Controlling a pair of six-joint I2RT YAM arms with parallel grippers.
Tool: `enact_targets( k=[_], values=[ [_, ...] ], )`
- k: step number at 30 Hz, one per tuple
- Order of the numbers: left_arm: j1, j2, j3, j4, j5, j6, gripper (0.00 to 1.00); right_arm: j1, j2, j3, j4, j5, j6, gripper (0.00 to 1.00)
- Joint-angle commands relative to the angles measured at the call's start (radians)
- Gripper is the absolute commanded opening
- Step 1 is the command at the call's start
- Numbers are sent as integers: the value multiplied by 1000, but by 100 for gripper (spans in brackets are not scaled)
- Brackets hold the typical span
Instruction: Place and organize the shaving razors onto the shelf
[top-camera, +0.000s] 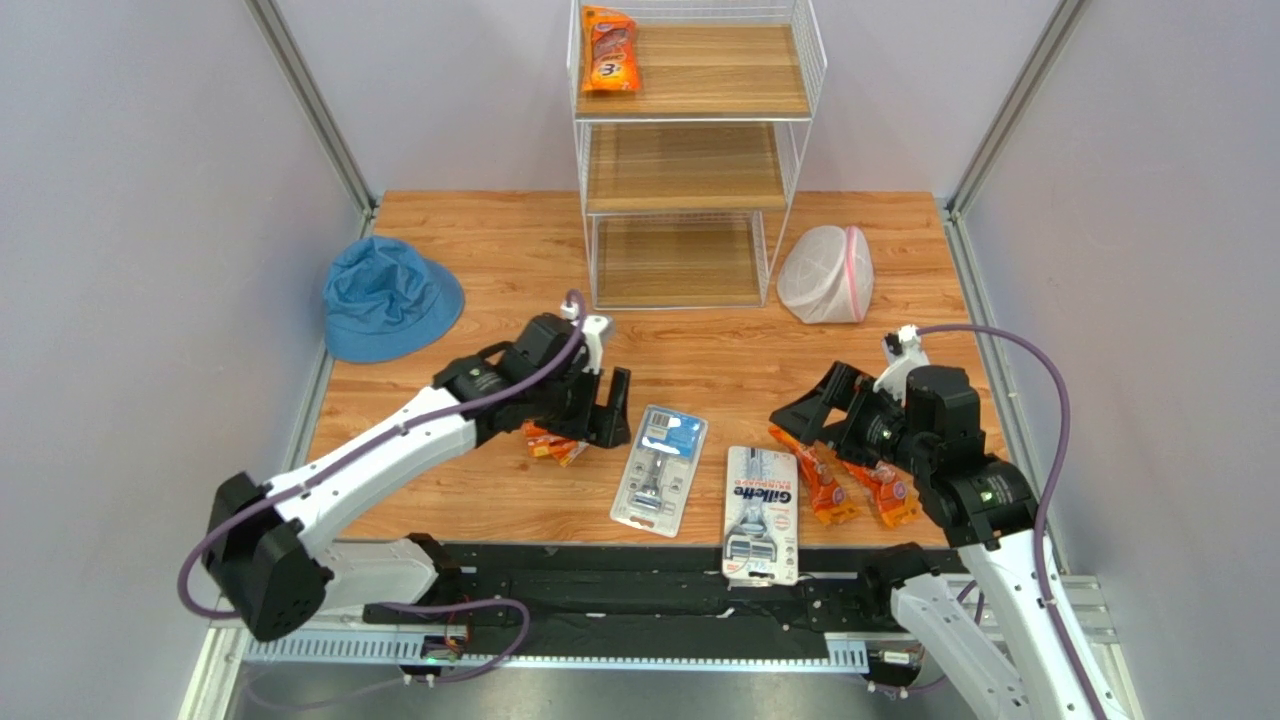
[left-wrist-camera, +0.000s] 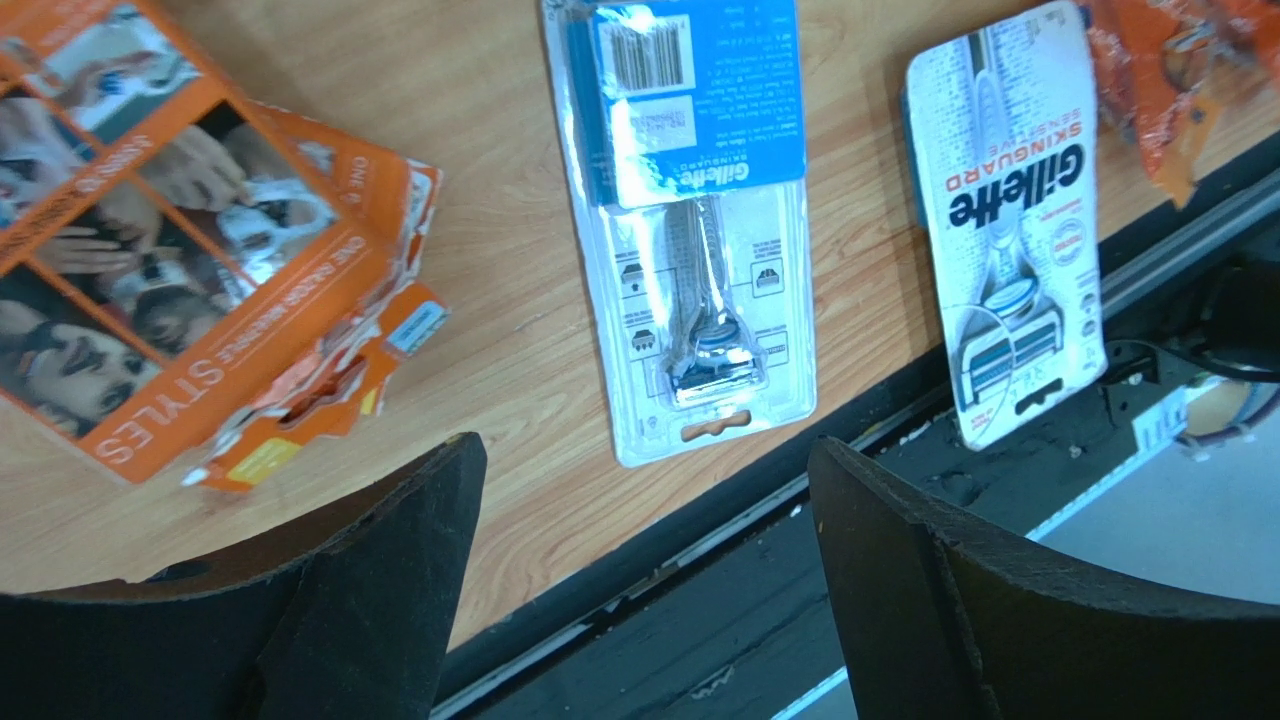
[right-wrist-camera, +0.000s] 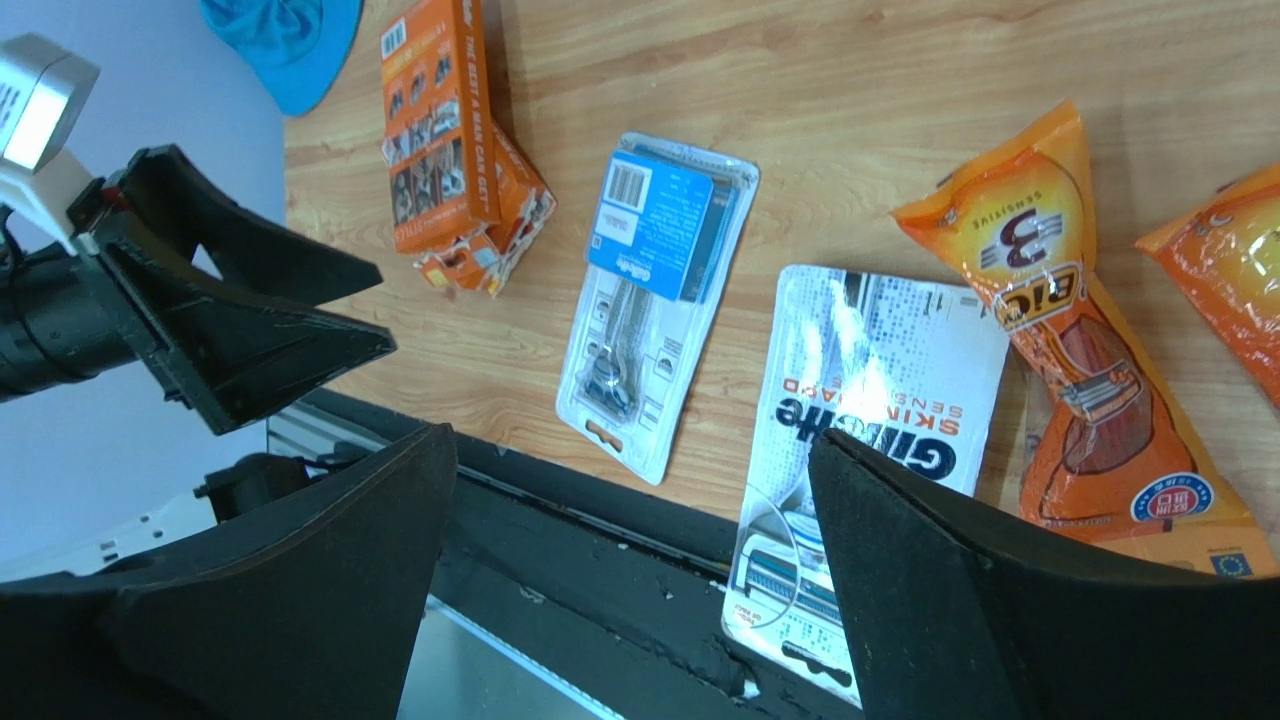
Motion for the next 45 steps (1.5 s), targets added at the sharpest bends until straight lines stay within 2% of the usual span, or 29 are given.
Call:
enact_targets(
  k=[1, 8, 14, 17, 22, 33, 38, 45],
  values=[
    [-97, 114, 76, 54, -105, -66, 88, 32, -37, -40, 30, 16, 39, 91],
    [-191, 364, 123, 153, -99, -132, 81, 37, -74, -65, 11, 15, 48, 91],
    [-223, 439, 139, 196, -95, -178, 77, 37, -83, -83, 19, 1, 53, 91],
    [-243, 481, 171, 182, -110, -165, 76, 37, -83, -91, 25, -2, 55, 91],
    [-255, 560, 211, 157, -136, -164, 70, 37, -83, -102, 56, -28, 73, 91],
    [-257, 524, 205, 127, -230, -181, 65, 37, -89, -106, 56, -33, 76, 91],
    [-257, 590, 228, 104, -204, -184, 56, 37, -88, -102, 62, -39, 78, 91],
    [-263, 591, 202, 104, -205, -205, 55, 37, -86, -105, 56, -39, 79, 91]
  ],
)
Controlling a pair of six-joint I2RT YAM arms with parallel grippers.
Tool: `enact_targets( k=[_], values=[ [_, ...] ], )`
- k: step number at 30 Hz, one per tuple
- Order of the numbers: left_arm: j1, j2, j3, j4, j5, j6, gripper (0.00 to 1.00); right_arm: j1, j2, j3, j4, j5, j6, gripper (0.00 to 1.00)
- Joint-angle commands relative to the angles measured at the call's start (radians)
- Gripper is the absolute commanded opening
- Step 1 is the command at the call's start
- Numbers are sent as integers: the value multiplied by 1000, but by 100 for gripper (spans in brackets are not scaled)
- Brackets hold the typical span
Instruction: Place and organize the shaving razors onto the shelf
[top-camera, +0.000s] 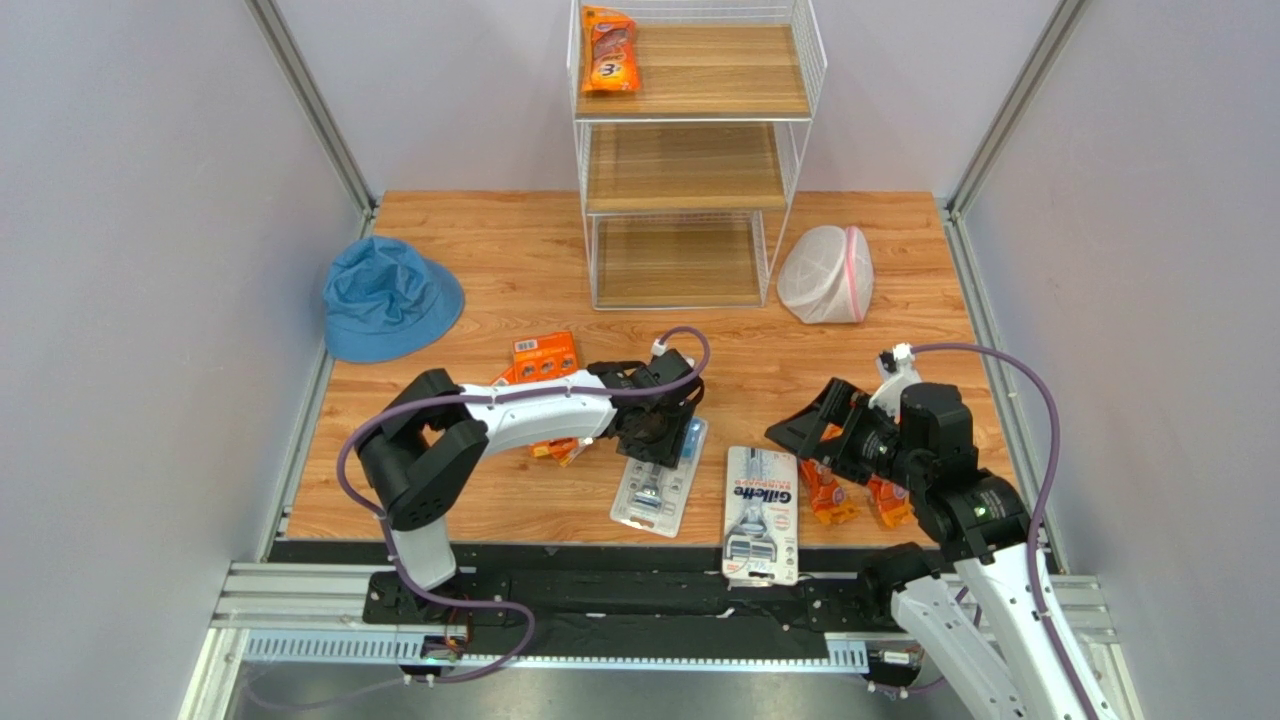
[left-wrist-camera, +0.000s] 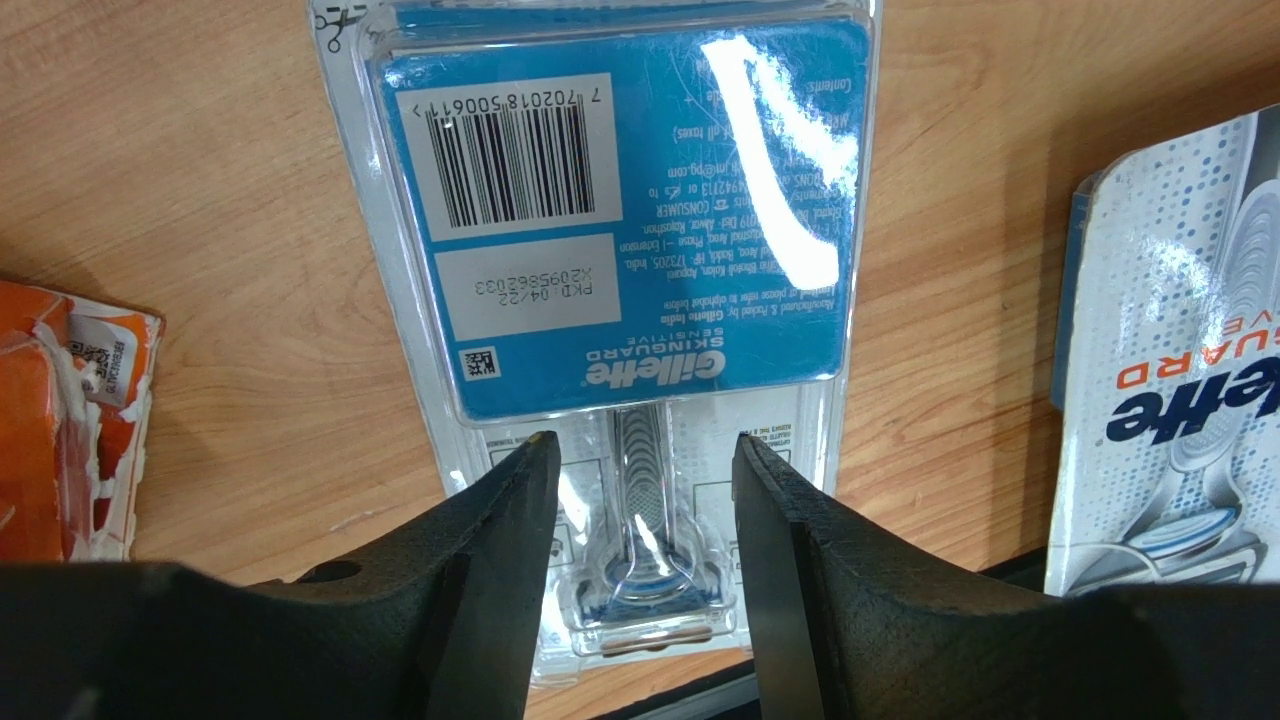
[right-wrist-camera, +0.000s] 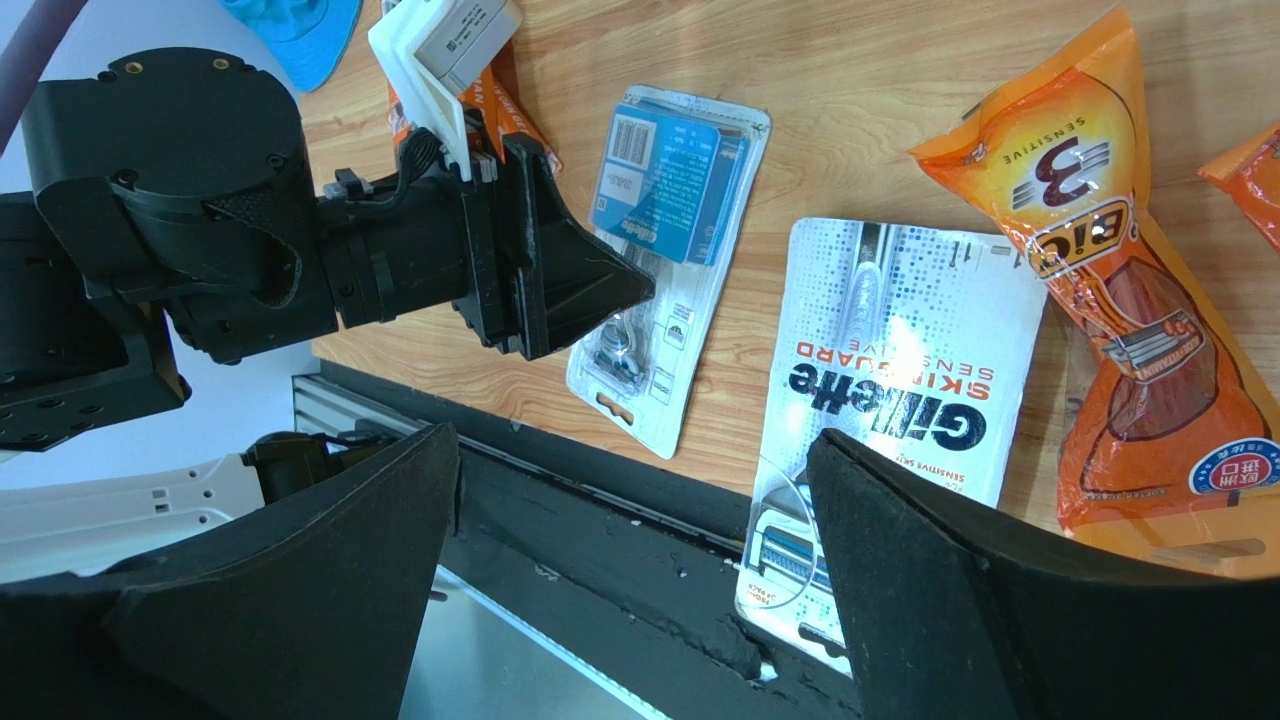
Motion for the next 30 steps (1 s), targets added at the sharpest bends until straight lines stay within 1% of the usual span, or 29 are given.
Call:
enact_targets(
  k=[1, 7, 8, 9, 10, 11, 13, 14, 15, 16, 17, 22, 26, 30],
  values=[
    [-9, 3, 12, -6, -6, -19, 56, 5, -10, -1, 38, -15, 13, 91],
    [-10, 86, 32, -5, 0, -27, 54, 5, -17, -13, 37, -18, 14, 91],
    [-10, 94, 35, -6, 2, -28, 50, 5, -17, -13, 35, -17, 14, 91],
    [-10, 112, 40, -6, 5, -28, 48, 5, -18, -18, 35, -17, 13, 91],
    [-10, 120, 41, -5, 6, -28, 44, 5, -20, -19, 35, -18, 14, 91],
    [-10, 129, 47, -11, 6, -28, 37, 5, -20, -21, 37, -20, 14, 91],
    [-10, 137, 52, -20, 2, -33, 28, 5, -20, -30, 41, -26, 14, 91],
    [-10, 134, 53, -28, 0, -34, 18, 5, -18, -31, 40, -27, 14, 92],
    [-10, 123, 53, -31, -4, -34, 13, 5, -18, -33, 43, -27, 14, 91],
    [-10, 114, 53, -34, -9, -36, 5, 5, -18, -41, 44, -33, 14, 92],
    [-10, 103, 58, -47, -12, -34, 0, 5, -20, -42, 46, -38, 16, 92],
    [-10, 13, 96, -106, -49, -18, 0, 5, -43, -61, 89, -75, 30, 92],
    [-10, -39, 187, -188, -81, 1, 0, 5, -73, -73, 136, -109, 36, 92],
    [-10, -94, 273, -235, -83, 12, 0, 8, -104, -85, 181, -115, 53, 92]
  ],
)
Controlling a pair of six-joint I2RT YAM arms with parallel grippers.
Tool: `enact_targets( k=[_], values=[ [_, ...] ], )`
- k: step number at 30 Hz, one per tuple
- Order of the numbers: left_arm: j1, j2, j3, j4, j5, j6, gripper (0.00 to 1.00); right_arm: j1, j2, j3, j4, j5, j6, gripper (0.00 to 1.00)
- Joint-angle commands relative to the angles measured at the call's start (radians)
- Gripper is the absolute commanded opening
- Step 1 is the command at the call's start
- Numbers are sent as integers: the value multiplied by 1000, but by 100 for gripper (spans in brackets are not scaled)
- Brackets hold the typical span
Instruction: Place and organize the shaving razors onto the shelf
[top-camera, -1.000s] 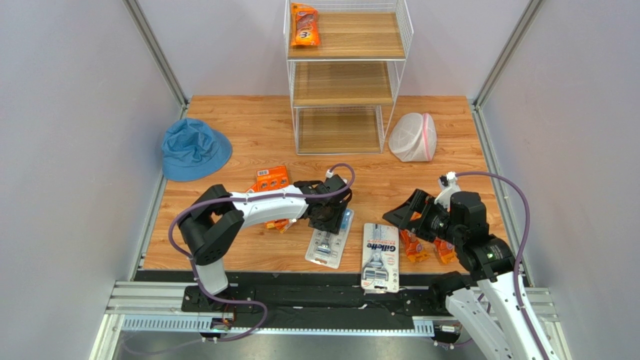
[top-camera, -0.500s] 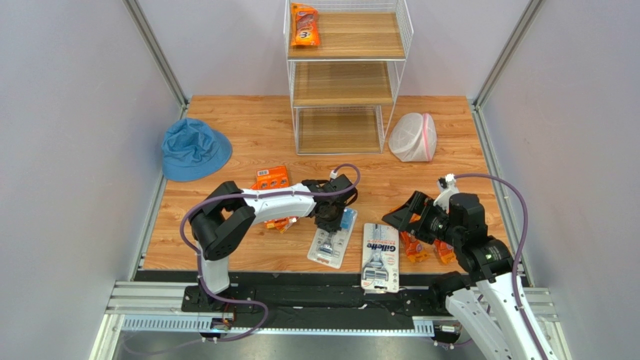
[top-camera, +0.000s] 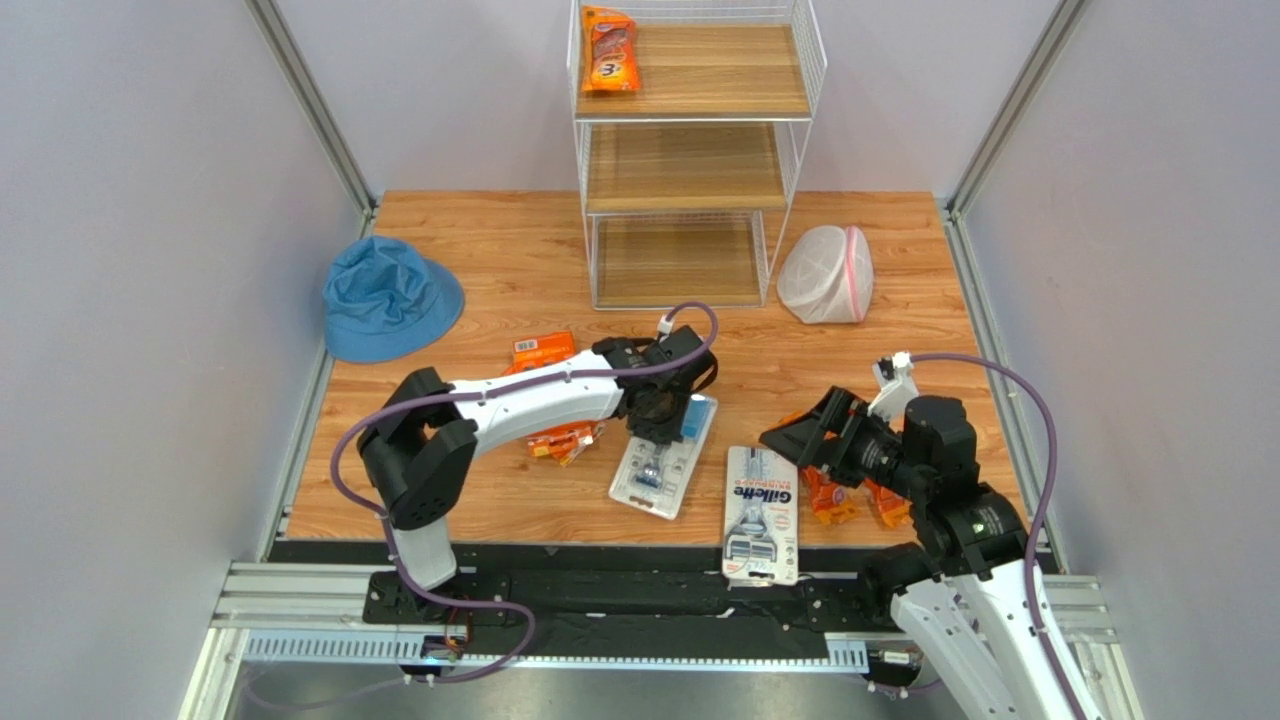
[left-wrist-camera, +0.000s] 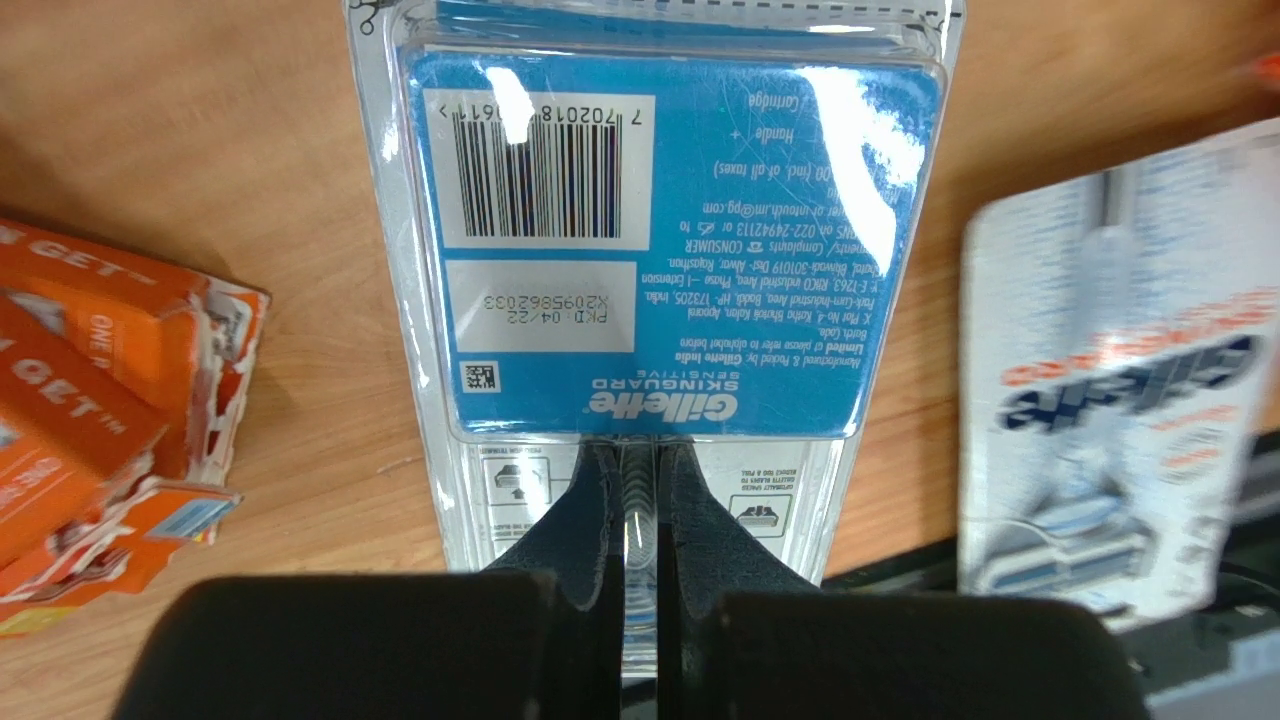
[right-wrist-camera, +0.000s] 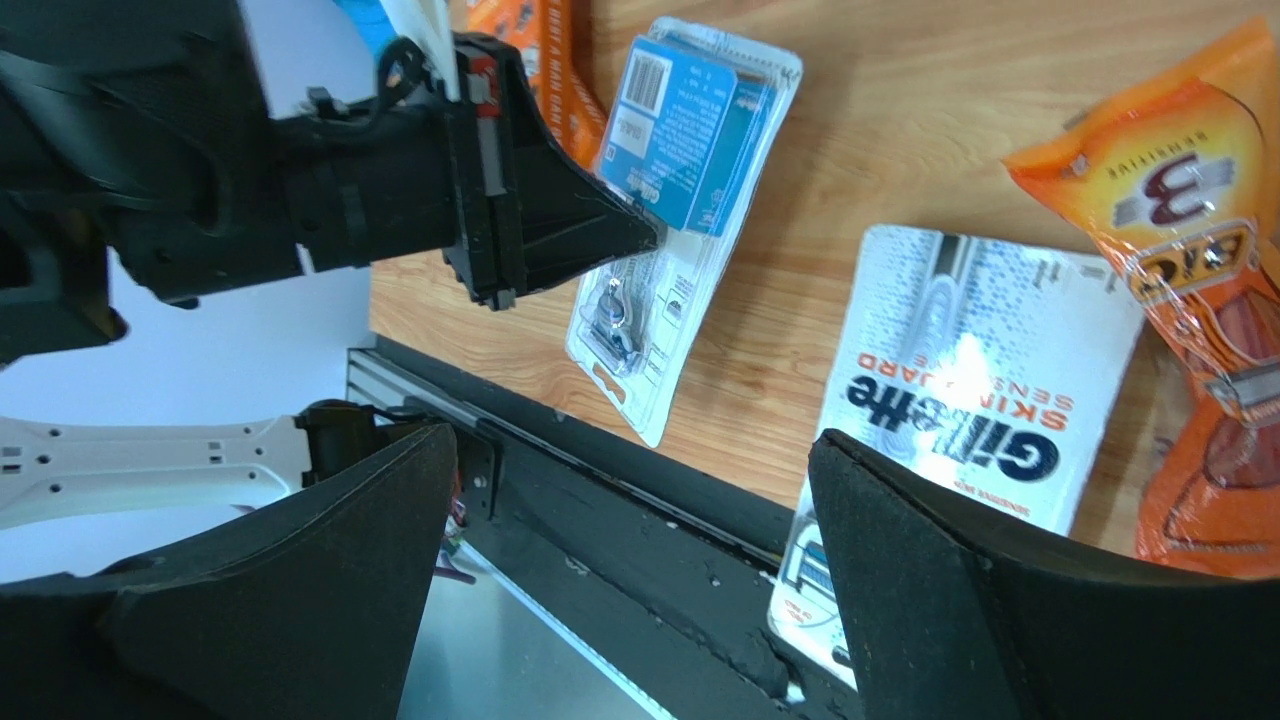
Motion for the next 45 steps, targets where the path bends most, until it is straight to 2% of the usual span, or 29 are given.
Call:
enact_targets(
  k=[1, 8, 16, 20, 28, 31, 32, 36, 37, 39, 40, 41, 44, 45],
  values=[
    [-3, -122, 140, -60, -25, 24, 0, 12, -35, -16, 113, -45, 33, 92],
    [18, -201, 241, -67, 47, 9, 0, 104, 17, -27, 236, 4, 79, 91],
    [72, -310, 226, -65, 96, -17, 0, 314, 217, 61, 375, 143, 102, 91],
    [74, -323, 217, -65, 102, -19, 0, 371, 281, 69, 481, 156, 126, 91],
    [75, -341, 151, 4, 136, -53, 0, 468, 381, 88, 570, 203, 153, 80],
    [75, -356, 131, 45, 153, -54, 0, 491, 425, 95, 592, 214, 156, 69],
    [75, -367, 125, 52, 156, -56, 0, 497, 441, 93, 611, 217, 159, 58],
    [84, -404, 88, 82, 159, -57, 0, 520, 458, 89, 625, 246, 163, 37],
    [86, -413, 79, 101, 170, -56, 0, 521, 459, 89, 619, 252, 163, 26],
    [92, -438, 59, 124, 187, -36, 1, 524, 455, 85, 616, 261, 160, 14],
    [94, -445, 56, 124, 191, -30, 3, 524, 453, 82, 612, 261, 159, 2],
    [98, -455, 53, 121, 190, -20, 6, 524, 449, 81, 606, 263, 157, 0],
    [106, -475, 44, 90, 182, 6, 28, 524, 432, 87, 569, 263, 149, 0],
    [107, -481, 39, 75, 179, 12, 46, 524, 426, 87, 556, 266, 146, 0]
  ],
)
